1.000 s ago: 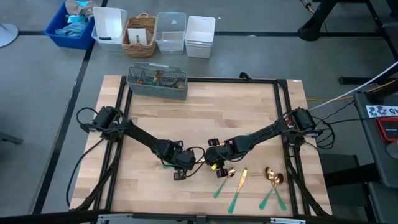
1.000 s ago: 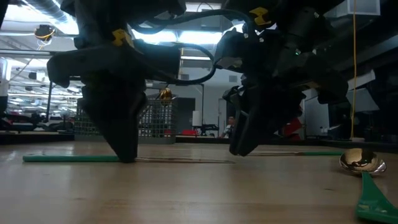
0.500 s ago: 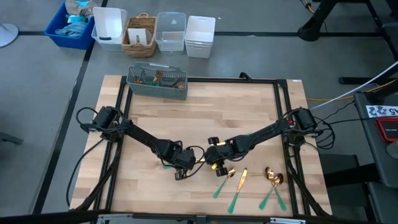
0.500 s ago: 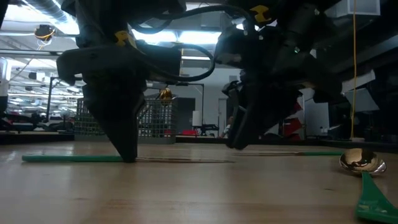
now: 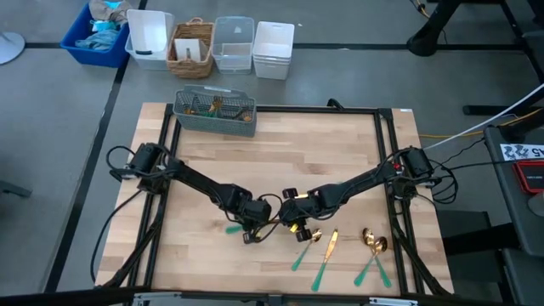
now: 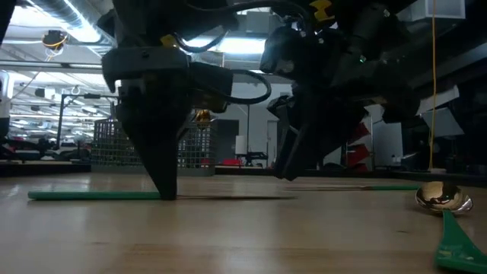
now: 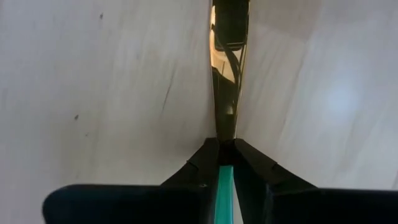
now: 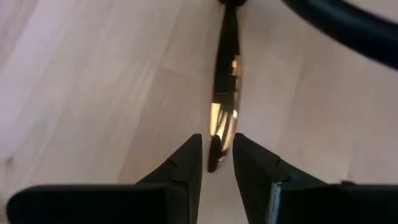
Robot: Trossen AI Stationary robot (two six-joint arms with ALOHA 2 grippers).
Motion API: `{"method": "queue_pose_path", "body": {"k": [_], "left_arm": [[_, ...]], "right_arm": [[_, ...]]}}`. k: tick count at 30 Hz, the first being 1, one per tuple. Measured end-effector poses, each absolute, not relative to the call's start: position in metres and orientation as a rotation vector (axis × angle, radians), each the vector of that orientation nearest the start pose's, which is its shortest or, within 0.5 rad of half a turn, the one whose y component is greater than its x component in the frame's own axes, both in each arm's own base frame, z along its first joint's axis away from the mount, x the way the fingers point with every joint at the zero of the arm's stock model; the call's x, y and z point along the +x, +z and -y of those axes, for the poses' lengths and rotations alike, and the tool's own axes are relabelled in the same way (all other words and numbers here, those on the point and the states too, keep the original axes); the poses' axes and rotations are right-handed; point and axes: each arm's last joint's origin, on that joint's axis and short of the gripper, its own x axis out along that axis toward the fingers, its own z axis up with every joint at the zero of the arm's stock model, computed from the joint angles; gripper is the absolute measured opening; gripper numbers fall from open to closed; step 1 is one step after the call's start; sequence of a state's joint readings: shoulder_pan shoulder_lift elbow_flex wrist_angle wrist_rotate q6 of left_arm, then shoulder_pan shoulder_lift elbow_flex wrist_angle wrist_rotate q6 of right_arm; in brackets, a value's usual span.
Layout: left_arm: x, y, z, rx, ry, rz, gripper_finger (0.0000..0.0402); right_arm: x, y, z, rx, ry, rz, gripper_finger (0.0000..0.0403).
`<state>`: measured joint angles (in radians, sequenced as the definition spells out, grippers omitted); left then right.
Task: Sort silverware
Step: Put the green knife into the gray silverware basket
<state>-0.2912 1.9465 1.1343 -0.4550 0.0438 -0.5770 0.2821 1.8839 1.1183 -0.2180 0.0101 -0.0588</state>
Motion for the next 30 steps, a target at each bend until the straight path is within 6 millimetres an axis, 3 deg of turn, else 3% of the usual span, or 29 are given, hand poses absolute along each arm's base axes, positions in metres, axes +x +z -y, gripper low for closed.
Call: {"method": "queue_pose_path", "body": {"k": [21, 30], "left_arm": [[0.351, 0.128, 0.086, -0.475, 0.001, -1.282, 0.0033], [0.353, 0.129, 0.081, -0.500, -0.007, -1.279, 0.0033]], "right_arm": [[0.357, 0.147, -0.103, -0.217, 0.300, -0.983, 0.0092], [0.341, 0.156, -0.096, -0.283, 0.221, -1.104, 0.0092]]}}
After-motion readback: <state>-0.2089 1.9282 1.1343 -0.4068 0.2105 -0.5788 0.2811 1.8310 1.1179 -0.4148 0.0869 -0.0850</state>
